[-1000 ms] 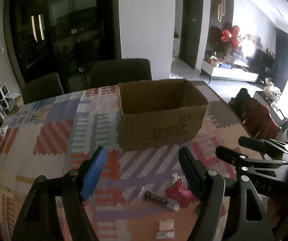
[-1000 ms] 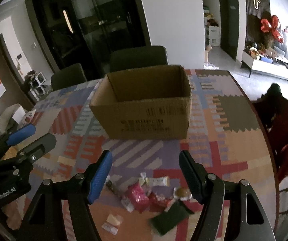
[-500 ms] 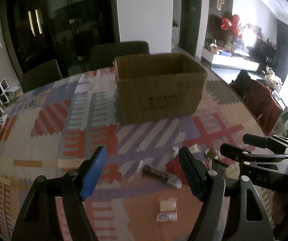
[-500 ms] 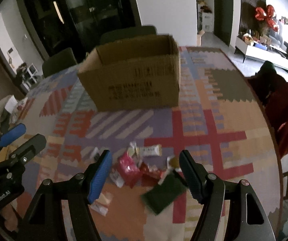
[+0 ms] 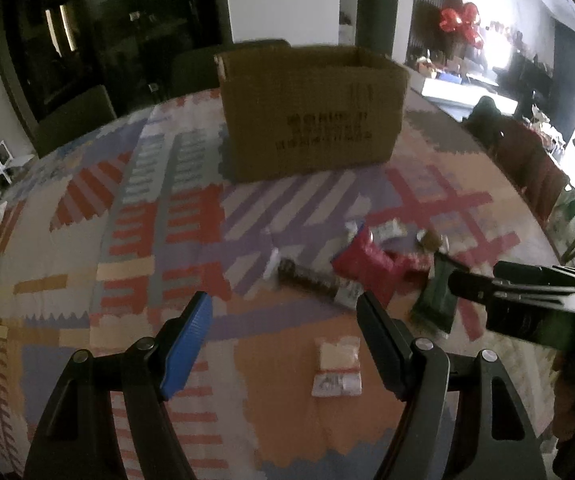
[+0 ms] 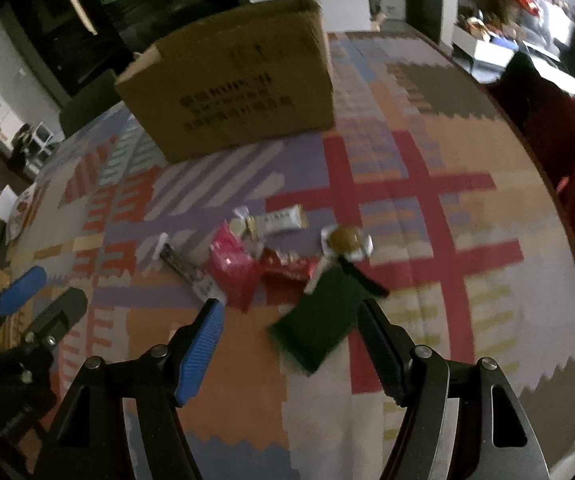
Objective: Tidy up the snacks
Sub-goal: 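Move the right gripper toward the dark green snack bar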
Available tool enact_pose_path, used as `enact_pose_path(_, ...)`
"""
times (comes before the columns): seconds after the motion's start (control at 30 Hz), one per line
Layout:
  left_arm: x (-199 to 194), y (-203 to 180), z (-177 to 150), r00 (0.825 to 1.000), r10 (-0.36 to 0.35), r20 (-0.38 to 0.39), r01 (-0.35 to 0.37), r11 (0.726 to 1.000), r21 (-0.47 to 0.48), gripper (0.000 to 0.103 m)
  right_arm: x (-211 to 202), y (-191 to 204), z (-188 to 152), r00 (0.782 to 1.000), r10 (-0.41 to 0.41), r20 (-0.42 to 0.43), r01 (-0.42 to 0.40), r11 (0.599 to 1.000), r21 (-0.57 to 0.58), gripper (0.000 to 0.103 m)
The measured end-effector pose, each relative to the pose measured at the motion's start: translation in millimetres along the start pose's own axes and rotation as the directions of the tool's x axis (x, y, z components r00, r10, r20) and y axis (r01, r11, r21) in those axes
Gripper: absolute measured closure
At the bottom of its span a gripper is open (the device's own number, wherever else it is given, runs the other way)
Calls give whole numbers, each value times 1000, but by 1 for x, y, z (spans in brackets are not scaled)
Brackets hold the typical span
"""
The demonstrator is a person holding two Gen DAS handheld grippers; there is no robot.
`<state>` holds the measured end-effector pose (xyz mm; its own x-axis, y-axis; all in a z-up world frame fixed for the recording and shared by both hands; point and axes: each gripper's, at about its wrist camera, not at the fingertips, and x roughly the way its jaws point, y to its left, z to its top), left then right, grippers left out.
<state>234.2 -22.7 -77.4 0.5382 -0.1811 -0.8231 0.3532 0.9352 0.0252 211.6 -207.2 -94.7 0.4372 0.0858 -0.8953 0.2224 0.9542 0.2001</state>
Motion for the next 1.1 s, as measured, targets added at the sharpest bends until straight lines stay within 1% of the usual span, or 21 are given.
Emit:
enact_pose_path(0.17, 15, -6, -18, 998, -26, -61, 26, 1000, 4, 29, 14, -6, -10, 999, -8, -41, 10, 998, 62, 33)
enact_pose_path(0.37, 29, -20, -30, 991, -53, -125, 58, 998, 37, 29, 25, -13, -12, 998, -22, -60, 29, 993, 118, 33)
enact_pose_path(0.5, 44, -28, -37, 979, -80, -189, 88, 996, 35, 29, 34, -14, -10, 996, -62, -56, 68, 991, 118, 33)
enact_pose_path(0.63, 60, -27, -42, 967, -91, -236, 95, 995, 7, 30, 47, -19, -7, 994, -68, -86, 80, 986, 144, 33)
enact_pose_path(0.77, 71, -23, -44, 963, -88, -255, 86, 996, -20, 30, 57, -16, -6, 990, -96, -102, 108, 986, 130, 33)
enact_pose_path(0.87, 76, -24, -45, 959, -97, -267, 93, 995, -27, 35, 63, -13, -3, 988, -112, -103, 124, 986, 112, 33)
enact_pose_path(1.03, 84, -30, -45, 958, -90, -274, 90, 996, -13, 37, 75, -10, -2, 981, -147, -124, 158, 984, 84, 33)
enact_pose_path(1.1, 87, -30, -44, 957, -85, -278, 85, 996, -11, 39, 75, -7, -2, 980, -164, -112, 172, 983, 67, 33)
